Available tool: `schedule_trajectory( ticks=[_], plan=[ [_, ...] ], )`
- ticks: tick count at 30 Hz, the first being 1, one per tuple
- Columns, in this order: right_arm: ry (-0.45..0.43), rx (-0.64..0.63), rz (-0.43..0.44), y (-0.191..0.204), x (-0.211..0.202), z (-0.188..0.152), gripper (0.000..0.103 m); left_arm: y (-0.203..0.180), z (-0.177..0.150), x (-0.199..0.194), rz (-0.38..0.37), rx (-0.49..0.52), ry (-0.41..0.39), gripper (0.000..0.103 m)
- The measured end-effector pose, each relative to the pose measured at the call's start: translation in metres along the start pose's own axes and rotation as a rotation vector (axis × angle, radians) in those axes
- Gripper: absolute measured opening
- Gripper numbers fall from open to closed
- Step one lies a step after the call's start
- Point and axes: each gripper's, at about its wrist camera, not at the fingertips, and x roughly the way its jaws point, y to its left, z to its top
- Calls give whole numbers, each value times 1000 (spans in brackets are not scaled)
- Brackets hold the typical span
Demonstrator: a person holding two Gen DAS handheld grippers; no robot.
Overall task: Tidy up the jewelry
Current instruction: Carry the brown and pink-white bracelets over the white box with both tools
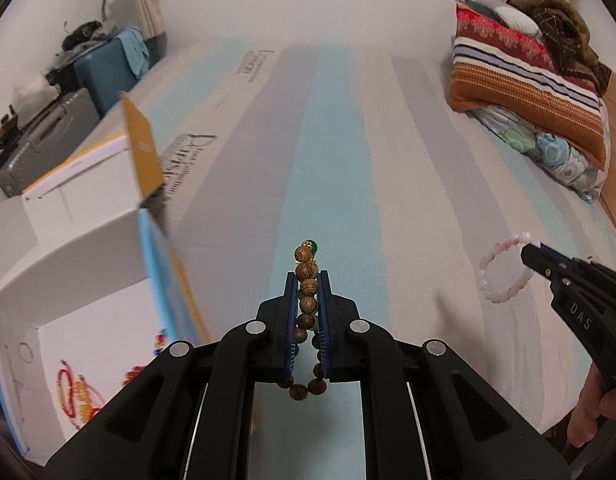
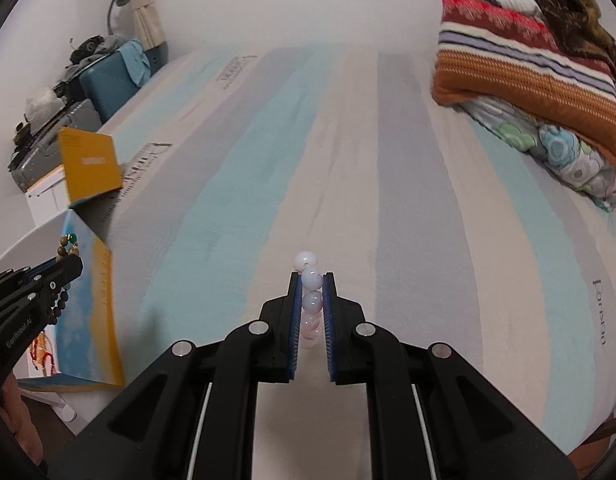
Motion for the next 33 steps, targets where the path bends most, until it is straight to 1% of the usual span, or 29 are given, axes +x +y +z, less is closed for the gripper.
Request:
schedule_trajectory(
  ticks=[7,15,18,22,28,33],
  plan=[
    [-38,-35,51,51,-23,5,10,47,-9,-28,32,-49,-28,9],
    [-67,-97,119,116,-39,7,10,119,-28,-50,97,-121,-34,9],
    [-87,-129,164,144,-46,7,9,148,-37,-54,119,-151,-24,9],
    [-117,-192,244,190,-58,3,9,193,-55,-58,161,-201,-6,9],
    [-98,-254,314,249,-53,-9,9,243,-82,-55,194,-259,36,9],
    [-38,-293,341,287,-29,-21,9,271,-104,-43,200,-303,82,9]
  ],
)
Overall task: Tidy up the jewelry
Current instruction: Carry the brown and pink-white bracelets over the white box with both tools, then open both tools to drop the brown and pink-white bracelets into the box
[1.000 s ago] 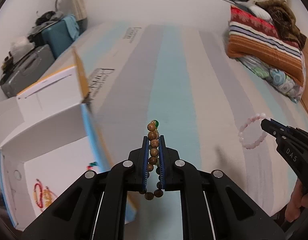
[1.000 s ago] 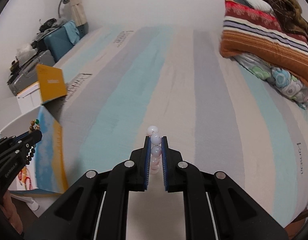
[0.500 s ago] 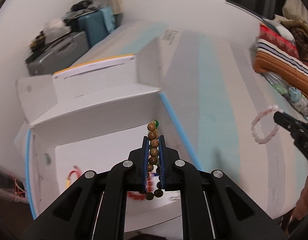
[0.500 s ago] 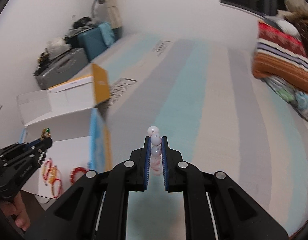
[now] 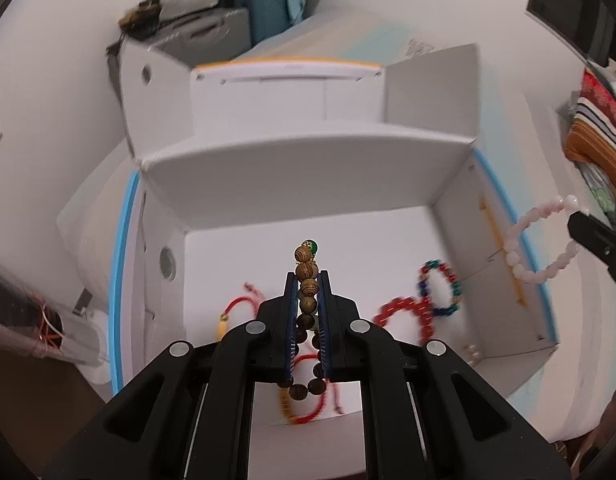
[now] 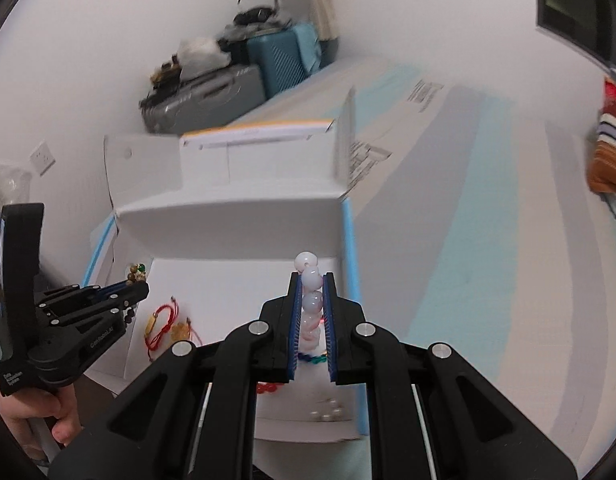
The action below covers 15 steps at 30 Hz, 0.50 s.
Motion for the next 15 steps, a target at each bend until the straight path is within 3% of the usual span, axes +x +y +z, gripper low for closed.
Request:
schedule_trajectory(
  ticks=[8,15],
  plan=[
    [118,-4,4,18,59,-14,10,21,-12,36,7,-7,86,9],
    [205,-13,-22,23,89,-24,10,30,-17,46,10,-18,110,9]
  ],
)
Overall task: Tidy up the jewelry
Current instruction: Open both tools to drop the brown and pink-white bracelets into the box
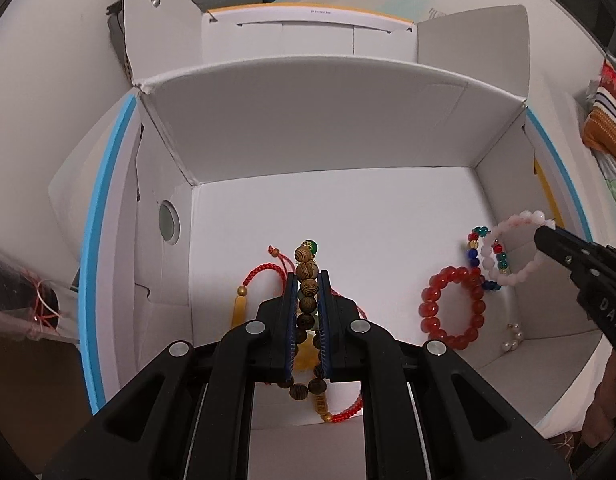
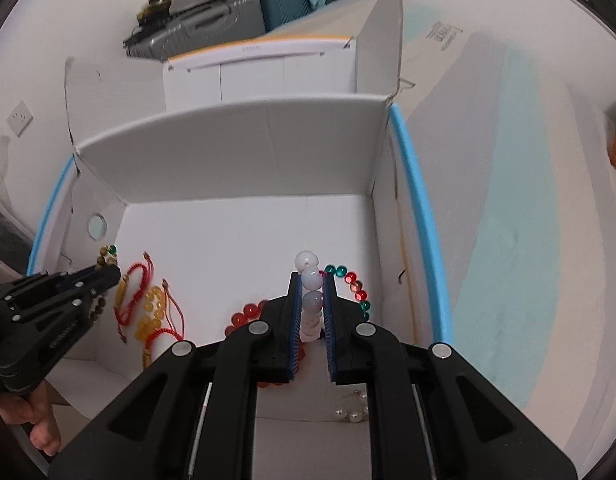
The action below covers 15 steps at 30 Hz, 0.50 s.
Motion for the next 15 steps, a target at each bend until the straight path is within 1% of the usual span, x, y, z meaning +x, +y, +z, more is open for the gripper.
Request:
schedule_trajectory(
  ticks=[3,5,7,8,9,10,12,13,14,15],
  plan=[
    [14,-8,6,2,4,-3,12,2,-2,2,9,-6,2,13],
    [19,-12,19,5,6,-4,12,4,-2,0,-5,-17,-4,13],
    [5,-19,27,7,1,-6,13,7,-5,-5,-16,-26,-18,21],
    [-1,-23,32,7,-2,-7,20,8,-6,-8,-18,-31,-27,28],
    [-6,-25,41,8,-5,-8,26,9,-7,-11,-19,-36,-38,34],
    [-18,-24,40,9,-10,-9,33,10,-9,-17,-11,-39,-55,38],
    [-53,-23,44,9,-22,-10,40,11,-13,-27,-2,-44,-86,58],
    [-66,-22,45,8,-28,-11,47,12,-16,-35,-1,-45,-110,61],
    [-78,-20,48,8,-33,-12,53,12,-17,-39,3,-47,-124,68],
    [-94,-17,50,8,-38,-12,55,13,-19,-46,7,-50,-141,74]
  ],
)
